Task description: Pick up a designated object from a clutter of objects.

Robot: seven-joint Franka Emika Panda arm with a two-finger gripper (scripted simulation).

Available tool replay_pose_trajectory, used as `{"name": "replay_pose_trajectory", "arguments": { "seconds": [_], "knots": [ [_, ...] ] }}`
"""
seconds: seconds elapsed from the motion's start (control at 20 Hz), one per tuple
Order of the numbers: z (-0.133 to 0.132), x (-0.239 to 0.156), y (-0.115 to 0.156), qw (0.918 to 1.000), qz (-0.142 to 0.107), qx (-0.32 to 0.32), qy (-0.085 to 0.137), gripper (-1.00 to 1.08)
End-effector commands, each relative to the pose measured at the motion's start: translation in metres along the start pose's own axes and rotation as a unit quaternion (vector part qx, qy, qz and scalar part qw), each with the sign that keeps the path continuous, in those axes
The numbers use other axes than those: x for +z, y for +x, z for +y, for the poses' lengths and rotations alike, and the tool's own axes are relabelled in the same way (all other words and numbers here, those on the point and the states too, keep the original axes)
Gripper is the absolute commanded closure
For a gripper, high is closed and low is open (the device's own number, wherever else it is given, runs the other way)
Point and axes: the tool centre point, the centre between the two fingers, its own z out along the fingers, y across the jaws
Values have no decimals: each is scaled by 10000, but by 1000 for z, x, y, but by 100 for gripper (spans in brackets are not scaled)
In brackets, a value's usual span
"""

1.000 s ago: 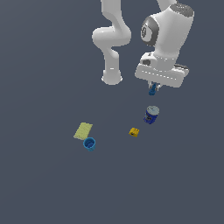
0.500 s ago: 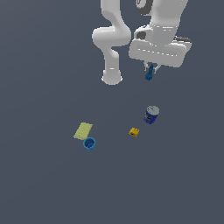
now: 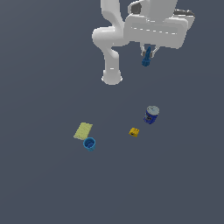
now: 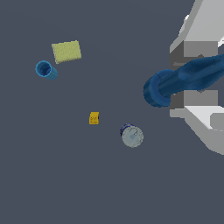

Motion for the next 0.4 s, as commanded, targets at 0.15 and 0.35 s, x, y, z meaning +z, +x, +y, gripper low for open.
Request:
{"name": "replay_pose_trajectory", "arguments": {
  "seconds": [0.15, 0.35],
  "knots": [
    [6, -17, 4, 10000, 2, 1, -11, 108],
    [7, -20, 5, 10000, 2, 1, -11, 108]
  ]
}}
